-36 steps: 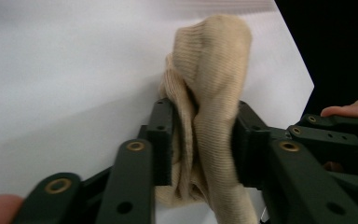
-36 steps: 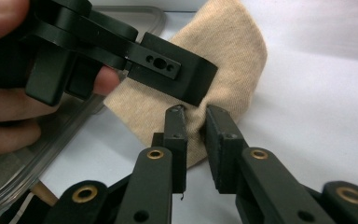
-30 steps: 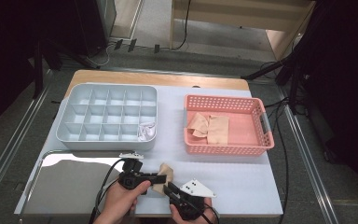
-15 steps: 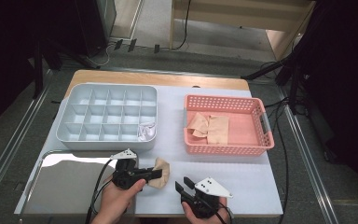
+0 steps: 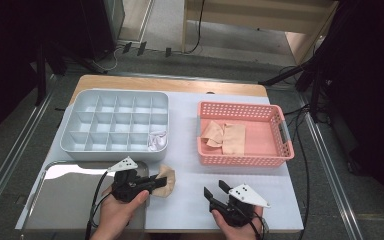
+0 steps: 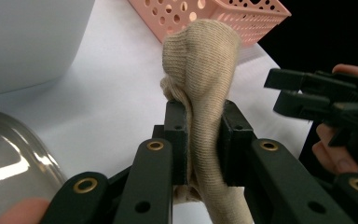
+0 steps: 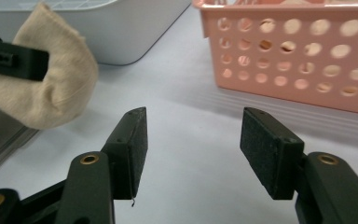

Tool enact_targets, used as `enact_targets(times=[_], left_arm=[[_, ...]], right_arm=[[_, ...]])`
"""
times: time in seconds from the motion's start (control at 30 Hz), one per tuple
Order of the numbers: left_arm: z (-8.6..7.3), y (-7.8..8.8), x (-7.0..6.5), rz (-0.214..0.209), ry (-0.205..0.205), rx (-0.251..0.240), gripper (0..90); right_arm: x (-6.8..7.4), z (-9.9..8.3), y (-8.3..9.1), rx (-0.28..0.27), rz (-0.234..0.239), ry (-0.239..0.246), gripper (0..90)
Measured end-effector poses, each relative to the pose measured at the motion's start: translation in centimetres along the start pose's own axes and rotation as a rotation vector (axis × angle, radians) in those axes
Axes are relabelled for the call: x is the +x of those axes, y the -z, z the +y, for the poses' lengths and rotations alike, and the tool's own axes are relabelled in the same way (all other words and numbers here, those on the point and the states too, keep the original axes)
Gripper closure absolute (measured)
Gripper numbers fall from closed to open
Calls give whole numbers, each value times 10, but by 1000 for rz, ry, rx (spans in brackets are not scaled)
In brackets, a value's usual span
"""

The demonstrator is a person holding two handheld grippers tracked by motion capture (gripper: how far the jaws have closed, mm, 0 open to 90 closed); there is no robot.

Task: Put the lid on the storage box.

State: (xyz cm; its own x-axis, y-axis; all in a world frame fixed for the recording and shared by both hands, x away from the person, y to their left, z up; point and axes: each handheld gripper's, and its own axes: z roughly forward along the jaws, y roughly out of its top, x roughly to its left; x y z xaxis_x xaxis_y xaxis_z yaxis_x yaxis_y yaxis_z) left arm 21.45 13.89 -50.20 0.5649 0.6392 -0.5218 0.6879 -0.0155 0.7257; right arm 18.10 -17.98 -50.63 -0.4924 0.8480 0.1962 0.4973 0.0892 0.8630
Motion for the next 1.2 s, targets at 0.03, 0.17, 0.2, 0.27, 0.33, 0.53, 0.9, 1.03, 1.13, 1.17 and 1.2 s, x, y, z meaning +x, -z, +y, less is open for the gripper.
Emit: enact_targets(times=[0.03, 0.17, 0.2, 0.27, 0.33, 0.53, 0.9, 1.03, 1.13, 1.17, 1.2], left_arm=[[0, 1, 1, 0, -5, 1, 774], [-1, 4, 4, -1, 5, -5, 774], [-1, 5, 5, 1, 11, -7, 774], [-1, 6, 6, 7, 11, -15, 774], [1, 7, 8, 6, 14, -21, 775], [3, 9, 12, 17, 25, -34, 775], [9, 21, 11, 62, 6, -89, 775], [9, 22, 6, 69, -8, -97, 775], [9, 23, 7, 75, -14, -93, 775], [9, 23, 7, 74, -11, -97, 775], [9, 23, 8, 77, -14, -99, 775]], right_arm=[[-2, 0, 1, -5, -9, -3, 402], [-9, -2, 5, -15, -33, -19, 388], [-11, -2, 6, -16, -36, -19, 386], [-15, -3, 8, -14, -43, -26, 386], [-18, -6, 8, -6, -44, -34, 384], [-24, -11, 7, 14, -39, -65, 377], [-25, -12, 5, -22, -73, -69, 364], [-31, -11, 8, -38, -88, -88, 364], [-34, -12, 8, -31, -88, -85, 363], [-35, -12, 9, -29, -86, -81, 358], [-36, -12, 10, -27, -82, -84, 355]])
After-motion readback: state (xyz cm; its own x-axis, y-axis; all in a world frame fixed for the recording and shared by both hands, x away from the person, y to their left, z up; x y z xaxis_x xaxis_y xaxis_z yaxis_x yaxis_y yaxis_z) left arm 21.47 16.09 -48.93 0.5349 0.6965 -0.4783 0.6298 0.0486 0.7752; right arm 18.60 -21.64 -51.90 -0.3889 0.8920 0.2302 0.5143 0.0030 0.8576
